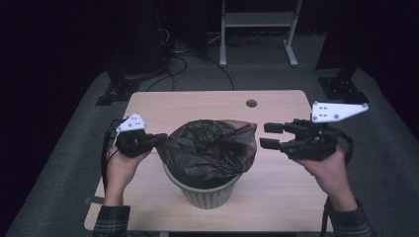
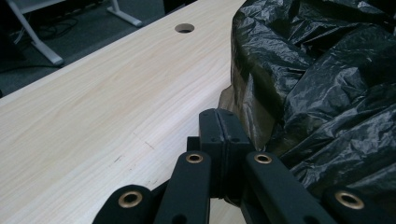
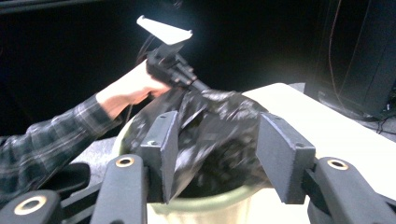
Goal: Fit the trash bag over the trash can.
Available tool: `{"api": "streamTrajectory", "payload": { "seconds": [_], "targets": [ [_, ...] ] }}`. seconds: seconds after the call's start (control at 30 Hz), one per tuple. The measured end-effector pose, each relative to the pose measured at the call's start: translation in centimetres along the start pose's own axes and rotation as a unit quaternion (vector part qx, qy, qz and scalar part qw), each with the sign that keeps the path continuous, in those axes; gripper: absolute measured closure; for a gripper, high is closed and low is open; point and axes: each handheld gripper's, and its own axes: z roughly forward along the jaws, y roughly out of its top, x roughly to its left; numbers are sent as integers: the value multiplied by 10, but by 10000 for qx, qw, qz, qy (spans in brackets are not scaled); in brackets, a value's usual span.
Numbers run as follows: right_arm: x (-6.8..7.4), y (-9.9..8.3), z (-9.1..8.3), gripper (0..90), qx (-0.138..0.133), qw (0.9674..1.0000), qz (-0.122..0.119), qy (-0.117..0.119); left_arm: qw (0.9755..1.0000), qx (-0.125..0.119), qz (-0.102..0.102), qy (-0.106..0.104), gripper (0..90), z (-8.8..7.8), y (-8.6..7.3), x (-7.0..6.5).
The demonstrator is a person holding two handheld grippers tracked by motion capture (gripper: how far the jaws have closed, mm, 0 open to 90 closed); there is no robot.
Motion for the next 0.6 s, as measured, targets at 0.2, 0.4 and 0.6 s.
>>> {"api": "streamTrajectory", "payload": {
  "seconds": [0.2, 0.4, 0.6],
  "targets": [
    [-17, 0, 33, 498, 491, 9985, 196, -155, 10000, -9, -3, -12, 899, 0, 0, 0],
    [-24, -8, 46, 900, 634, 9977, 181, -145, 10000, -38, 0, -6, 898, -3, 0, 0],
    [-4, -22, 35, 900, 798, 9968, -15, -18, 9999, -73, -36, 85, 899, -13, -4, 3]
  ]
}}
